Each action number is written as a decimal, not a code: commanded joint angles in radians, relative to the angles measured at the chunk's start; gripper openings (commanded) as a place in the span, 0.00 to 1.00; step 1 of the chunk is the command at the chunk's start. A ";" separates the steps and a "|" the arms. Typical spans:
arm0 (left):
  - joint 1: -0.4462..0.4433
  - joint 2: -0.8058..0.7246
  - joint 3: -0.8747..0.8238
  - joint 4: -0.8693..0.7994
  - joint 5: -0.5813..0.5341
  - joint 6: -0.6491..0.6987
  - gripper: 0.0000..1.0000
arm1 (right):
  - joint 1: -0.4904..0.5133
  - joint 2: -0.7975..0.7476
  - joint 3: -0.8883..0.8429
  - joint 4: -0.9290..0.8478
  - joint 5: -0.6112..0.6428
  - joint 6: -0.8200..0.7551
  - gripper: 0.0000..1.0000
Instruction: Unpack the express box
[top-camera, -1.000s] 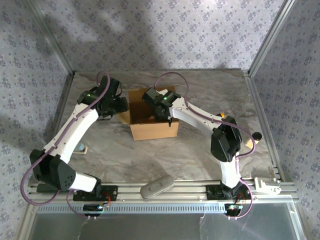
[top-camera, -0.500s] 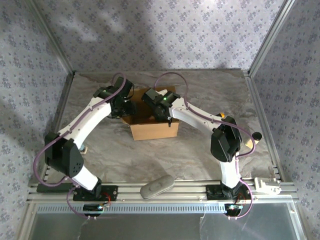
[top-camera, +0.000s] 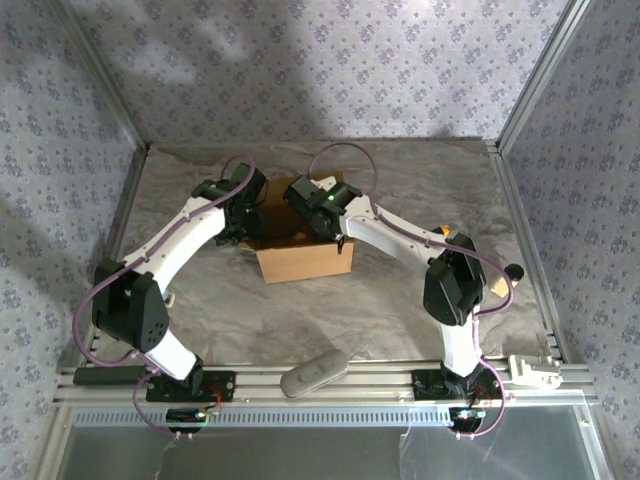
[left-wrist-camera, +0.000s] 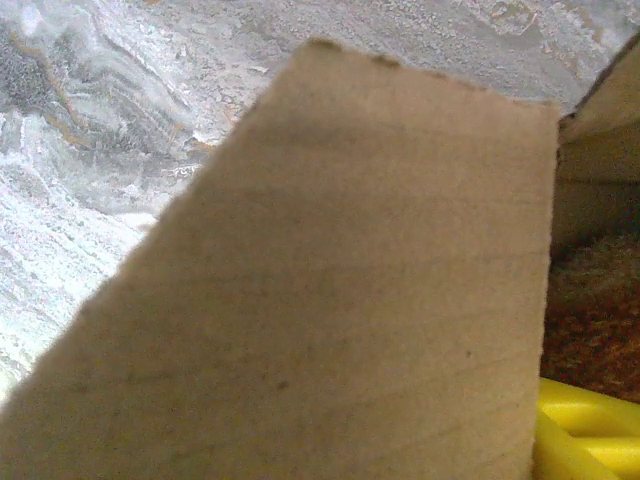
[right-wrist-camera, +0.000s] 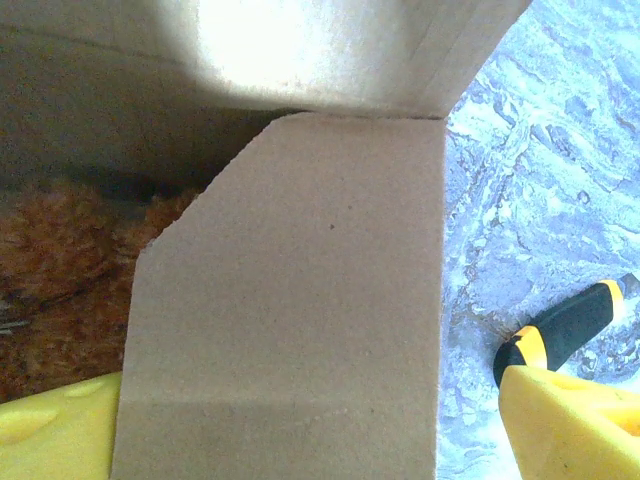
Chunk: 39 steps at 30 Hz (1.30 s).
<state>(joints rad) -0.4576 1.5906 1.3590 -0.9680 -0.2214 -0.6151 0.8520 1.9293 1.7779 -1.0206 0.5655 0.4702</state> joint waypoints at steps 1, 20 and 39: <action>0.014 -0.002 -0.027 -0.052 -0.065 -0.024 0.69 | 0.004 -0.076 -0.006 -0.026 0.057 0.007 0.91; 0.016 -0.019 -0.026 -0.023 -0.095 -0.026 0.68 | -0.079 -0.285 -0.172 -0.006 -0.031 0.077 0.92; 0.019 0.029 0.052 0.023 -0.132 0.024 0.67 | -0.315 -0.425 -0.501 0.253 -0.391 0.146 0.89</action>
<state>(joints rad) -0.4431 1.5951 1.3556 -0.9649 -0.3099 -0.6128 0.5388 1.4952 1.2861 -0.8013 0.2192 0.5926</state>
